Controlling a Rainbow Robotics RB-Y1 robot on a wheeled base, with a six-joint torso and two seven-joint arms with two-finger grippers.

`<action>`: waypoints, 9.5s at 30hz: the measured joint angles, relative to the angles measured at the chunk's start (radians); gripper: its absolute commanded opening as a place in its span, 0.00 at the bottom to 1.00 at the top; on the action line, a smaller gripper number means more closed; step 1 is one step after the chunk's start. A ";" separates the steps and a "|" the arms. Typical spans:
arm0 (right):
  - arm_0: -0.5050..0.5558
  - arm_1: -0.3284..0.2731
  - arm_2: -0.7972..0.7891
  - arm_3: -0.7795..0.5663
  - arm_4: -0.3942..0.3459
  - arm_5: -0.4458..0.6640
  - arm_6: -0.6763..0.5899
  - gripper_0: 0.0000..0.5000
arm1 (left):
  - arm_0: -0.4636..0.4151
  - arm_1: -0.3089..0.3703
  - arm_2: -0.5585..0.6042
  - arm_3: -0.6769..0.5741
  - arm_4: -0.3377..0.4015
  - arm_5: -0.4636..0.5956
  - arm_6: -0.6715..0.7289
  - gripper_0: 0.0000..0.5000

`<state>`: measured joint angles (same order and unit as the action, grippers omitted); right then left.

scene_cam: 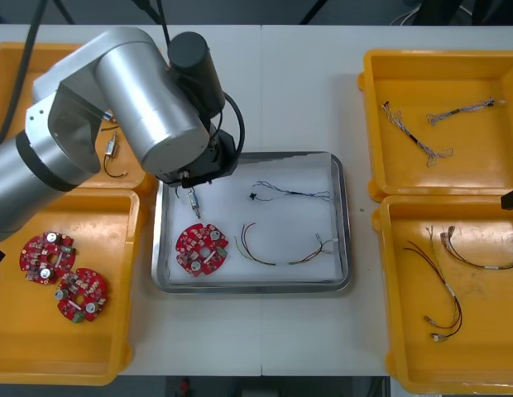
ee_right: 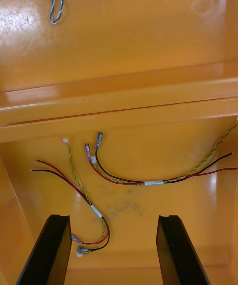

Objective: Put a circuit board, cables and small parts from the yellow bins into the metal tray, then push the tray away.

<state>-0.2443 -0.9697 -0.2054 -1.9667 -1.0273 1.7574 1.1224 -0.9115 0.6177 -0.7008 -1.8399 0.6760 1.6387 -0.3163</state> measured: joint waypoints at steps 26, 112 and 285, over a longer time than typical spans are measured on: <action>0.000 0.000 0.000 0.000 0.000 0.000 0.000 1.00 | 0.000 -0.087 -0.159 0.201 -0.063 -0.083 0.026 0.05; -0.623 0.166 0.932 -0.151 -0.043 -0.005 0.291 1.00 | 0.856 0.683 0.831 -0.193 0.574 -0.207 -0.645 1.00; -1.020 0.442 1.383 0.814 0.226 -1.025 0.909 0.00 | 0.896 0.720 0.831 -0.258 0.541 -0.244 -0.645 1.00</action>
<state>-1.2641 -0.5281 1.1773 -1.1529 -0.8014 0.7322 2.0317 -0.0160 1.3375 0.1300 -2.0979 1.2168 1.3943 -0.9615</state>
